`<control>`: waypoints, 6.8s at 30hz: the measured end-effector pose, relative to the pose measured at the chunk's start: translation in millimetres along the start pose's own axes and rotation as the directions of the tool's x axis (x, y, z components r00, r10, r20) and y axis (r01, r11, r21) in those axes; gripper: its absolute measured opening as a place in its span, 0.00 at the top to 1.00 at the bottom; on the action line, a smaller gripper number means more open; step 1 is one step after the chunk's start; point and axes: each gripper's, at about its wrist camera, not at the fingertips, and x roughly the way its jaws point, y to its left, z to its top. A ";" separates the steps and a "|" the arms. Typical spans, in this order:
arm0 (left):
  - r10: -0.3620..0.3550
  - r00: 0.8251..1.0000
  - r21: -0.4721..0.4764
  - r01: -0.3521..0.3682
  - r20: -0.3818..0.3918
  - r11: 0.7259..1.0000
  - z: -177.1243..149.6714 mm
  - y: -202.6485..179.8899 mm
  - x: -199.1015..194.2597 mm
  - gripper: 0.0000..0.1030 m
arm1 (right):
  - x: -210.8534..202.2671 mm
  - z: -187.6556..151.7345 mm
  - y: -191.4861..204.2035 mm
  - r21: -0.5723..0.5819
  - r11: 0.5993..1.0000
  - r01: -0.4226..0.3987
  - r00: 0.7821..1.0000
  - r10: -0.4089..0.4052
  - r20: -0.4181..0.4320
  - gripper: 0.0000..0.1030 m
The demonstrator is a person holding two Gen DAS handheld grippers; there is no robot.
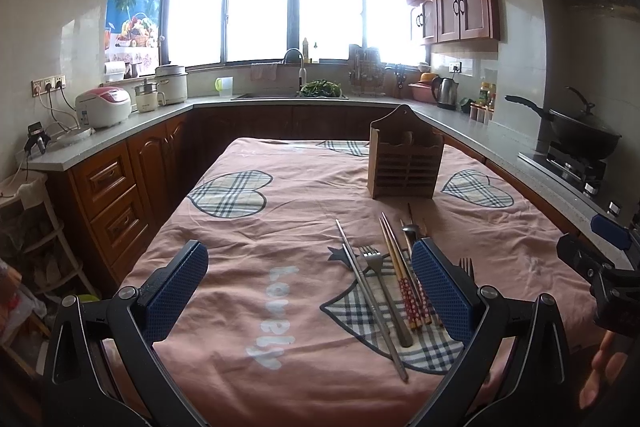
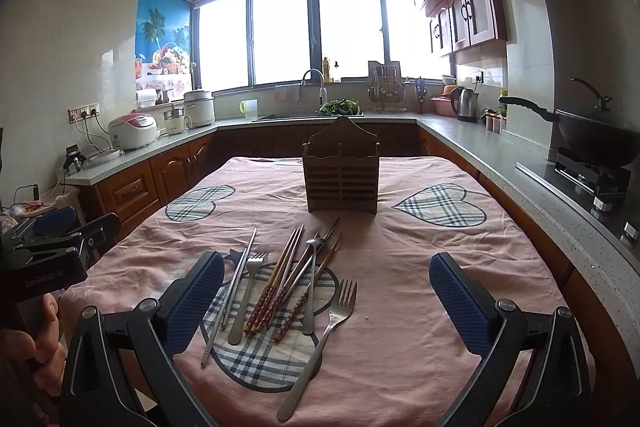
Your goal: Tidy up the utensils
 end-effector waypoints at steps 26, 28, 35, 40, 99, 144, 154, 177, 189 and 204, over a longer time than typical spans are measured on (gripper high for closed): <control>0.001 1.000 -0.005 -0.001 -0.009 1.000 1.8 2.1 3.1 0.00 | 3.0 0.8 -0.2 0.007 1.000 -0.022 1.000 0.022 -0.011 0.00; 0.002 1.000 -0.005 -0.002 -0.010 1.000 2.0 2.1 3.5 0.00 | 3.0 1.0 0.2 0.007 1.000 -0.022 1.000 0.022 -0.011 0.00; 0.000 1.000 -0.008 0.000 -0.013 1.000 2.0 2.3 5.4 0.00 | 4.3 1.9 1.0 0.009 1.000 -0.028 1.000 0.028 -0.014 0.00; -0.002 1.000 -0.010 0.002 -0.024 1.000 0.8 3.7 10.9 0.00 | 6.4 1.0 1.2 0.010 0.999 -0.031 0.999 0.031 -0.017 0.00; -0.123 0.778 0.041 0.187 -0.616 0.981 11.6 -36.9 324.5 0.78 | 287.8 -6.1 -24.6 0.189 0.960 -0.209 0.764 0.281 -0.580 0.88; -0.390 0.899 -0.186 0.356 -0.198 0.916 119.7 18.0 172.1 0.97 | 199.0 82.2 -51.2 0.218 0.952 -0.214 0.920 0.271 -0.282 0.98; -0.379 0.919 -0.192 0.354 -0.109 0.915 138.9 20.1 166.0 0.97 | 193.2 100.6 -64.4 0.196 0.964 -0.179 0.952 0.220 -0.213 0.98; -0.330 0.927 -0.258 0.367 0.176 0.894 260.1 -7.2 234.3 0.97 | 263.2 200.6 -106.9 0.118 0.993 -0.003 1.000 0.004 -0.009 0.98; -0.301 0.952 -0.288 0.305 0.058 0.908 213.4 -47.0 343.4 0.97 | 342.1 164.7 -104.8 0.090 0.996 0.002 0.988 0.011 -0.154 0.98; -0.289 0.957 -0.235 0.275 -0.024 0.932 185.4 -60.2 365.7 0.95 | 362.5 145.3 -109.6 0.100 0.995 -0.006 0.976 0.028 -0.217 0.98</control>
